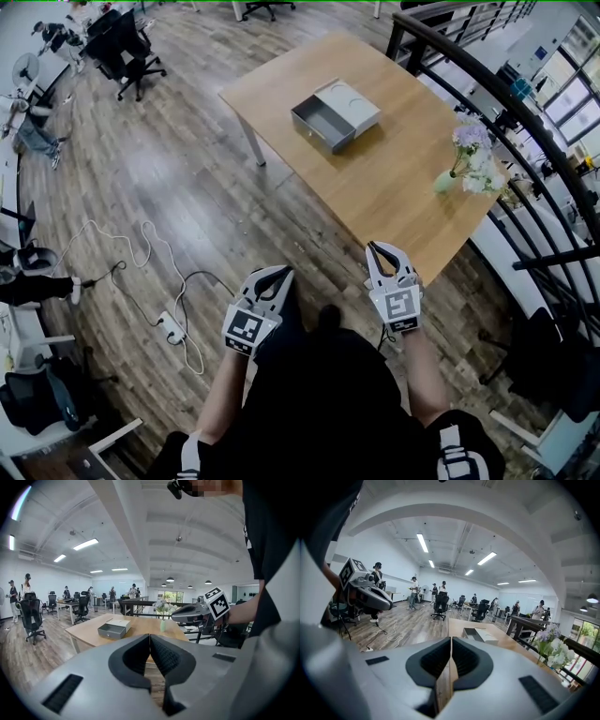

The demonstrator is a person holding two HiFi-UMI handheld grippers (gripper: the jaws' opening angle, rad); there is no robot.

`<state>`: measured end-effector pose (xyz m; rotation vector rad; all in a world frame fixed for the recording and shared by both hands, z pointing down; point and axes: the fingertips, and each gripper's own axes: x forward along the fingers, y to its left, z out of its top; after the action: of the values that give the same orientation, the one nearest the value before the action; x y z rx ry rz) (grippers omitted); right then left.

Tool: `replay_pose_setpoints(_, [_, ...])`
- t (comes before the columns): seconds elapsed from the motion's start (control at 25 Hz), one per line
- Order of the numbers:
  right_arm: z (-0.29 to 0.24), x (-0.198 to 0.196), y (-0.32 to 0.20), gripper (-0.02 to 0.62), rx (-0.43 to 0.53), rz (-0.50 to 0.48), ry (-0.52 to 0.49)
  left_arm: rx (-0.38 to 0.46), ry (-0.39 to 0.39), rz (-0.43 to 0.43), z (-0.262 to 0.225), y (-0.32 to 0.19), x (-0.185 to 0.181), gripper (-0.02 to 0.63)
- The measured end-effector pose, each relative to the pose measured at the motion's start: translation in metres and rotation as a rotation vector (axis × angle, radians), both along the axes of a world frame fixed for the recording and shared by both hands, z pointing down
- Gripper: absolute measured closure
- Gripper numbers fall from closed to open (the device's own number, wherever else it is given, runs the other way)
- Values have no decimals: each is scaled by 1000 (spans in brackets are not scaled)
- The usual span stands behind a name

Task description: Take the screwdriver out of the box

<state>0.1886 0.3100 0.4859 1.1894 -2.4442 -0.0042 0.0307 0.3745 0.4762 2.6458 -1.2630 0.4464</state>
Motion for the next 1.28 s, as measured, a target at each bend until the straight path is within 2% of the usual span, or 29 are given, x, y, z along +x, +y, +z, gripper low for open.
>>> replay_pose_setpoints(0.48, [-13,-44,-56,569,4,49,26,10,25,33,-11,-67,-48,583])
replay_pose_setpoints(0.96, [-18,-77,-100,568,16,160,56,30,49,141,-13,-135,-87,583])
replay_pose_setpoints(1.28, [-12,-102,-109,569,12,222,56,40,55,197,-12,-156,-115,583])
